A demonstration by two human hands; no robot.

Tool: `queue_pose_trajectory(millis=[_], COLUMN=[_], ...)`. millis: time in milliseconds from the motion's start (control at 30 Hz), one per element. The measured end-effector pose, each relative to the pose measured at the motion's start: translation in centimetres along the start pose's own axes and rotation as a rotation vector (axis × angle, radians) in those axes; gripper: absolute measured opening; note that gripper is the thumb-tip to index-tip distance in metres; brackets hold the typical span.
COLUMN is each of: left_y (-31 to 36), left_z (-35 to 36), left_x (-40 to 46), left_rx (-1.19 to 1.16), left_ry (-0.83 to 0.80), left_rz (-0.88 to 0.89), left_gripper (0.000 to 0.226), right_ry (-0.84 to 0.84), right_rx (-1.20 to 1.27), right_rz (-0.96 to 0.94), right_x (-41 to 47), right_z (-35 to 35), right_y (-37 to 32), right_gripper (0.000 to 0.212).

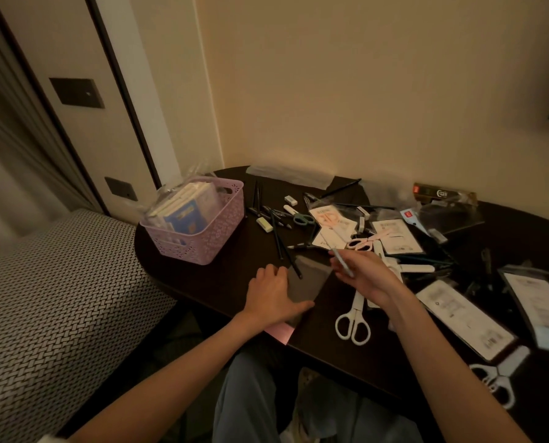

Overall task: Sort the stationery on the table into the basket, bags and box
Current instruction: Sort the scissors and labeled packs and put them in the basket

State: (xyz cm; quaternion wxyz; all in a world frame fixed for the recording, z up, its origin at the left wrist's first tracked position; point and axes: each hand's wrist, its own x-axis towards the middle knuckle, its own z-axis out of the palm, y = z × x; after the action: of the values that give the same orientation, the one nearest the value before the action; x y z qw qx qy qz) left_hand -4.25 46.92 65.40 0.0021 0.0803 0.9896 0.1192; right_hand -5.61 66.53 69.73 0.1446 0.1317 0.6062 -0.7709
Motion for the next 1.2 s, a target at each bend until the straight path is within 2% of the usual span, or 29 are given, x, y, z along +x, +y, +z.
queue_pose_trajectory(millis=[133,233,367,467,533,633,767,1033,1100,1200], left_y=[0.5,0.6,0.7,0.7,0.6,0.6,0.6,0.4,0.4,0.6], left_z=[0.7,0.7,0.5,0.4,0.4,0.3,0.2,0.0,-0.1,-0.3], left_x=[-0.2,-0.3,-0.3,-0.3,-0.4,-0.4,-0.3,-0.3,-0.3,-0.4], left_rx=[0.051,0.057,0.057,0.054,0.052,0.061,0.073,0.07,0.068,0.018], left_ry=[0.031,0.03,0.011,0.009,0.005,0.004,-0.011,-0.057,-0.068,-0.085], left_rz=[0.051,0.07,0.072,0.076,0.08,0.082,0.08,0.104,0.115,0.113], left_gripper=[0.079,0.075,0.074,0.075,0.074,0.073,0.071,0.069,0.072,0.078], right_ry=[-0.1,-0.087,-0.004,0.036,0.109,0.173,0.246,0.332,0.342,0.309], right_rx=[0.307,0.31,0.169,-0.031,-0.323,-0.792,-1.198,-1.32,-1.284,-1.096], right_rz=[0.098,0.108,0.083,0.041,-0.006,-0.095,-0.126,-0.197,-0.196,-0.175], right_x=[0.0,0.3,0.8,1.3,1.3,2.1,3.3,3.3,3.2,3.3], right_z=[-0.5,-0.3,-0.2,0.0,0.6,1.4,2.1,2.4,2.1,1.4], right_y=[0.5,0.6,0.3,0.1,-0.3,-0.4,0.4,0.7,0.3,-0.5], right_gripper=[0.025,0.032,0.032,0.041,0.042,0.028,0.025,0.017,0.015,0.019])
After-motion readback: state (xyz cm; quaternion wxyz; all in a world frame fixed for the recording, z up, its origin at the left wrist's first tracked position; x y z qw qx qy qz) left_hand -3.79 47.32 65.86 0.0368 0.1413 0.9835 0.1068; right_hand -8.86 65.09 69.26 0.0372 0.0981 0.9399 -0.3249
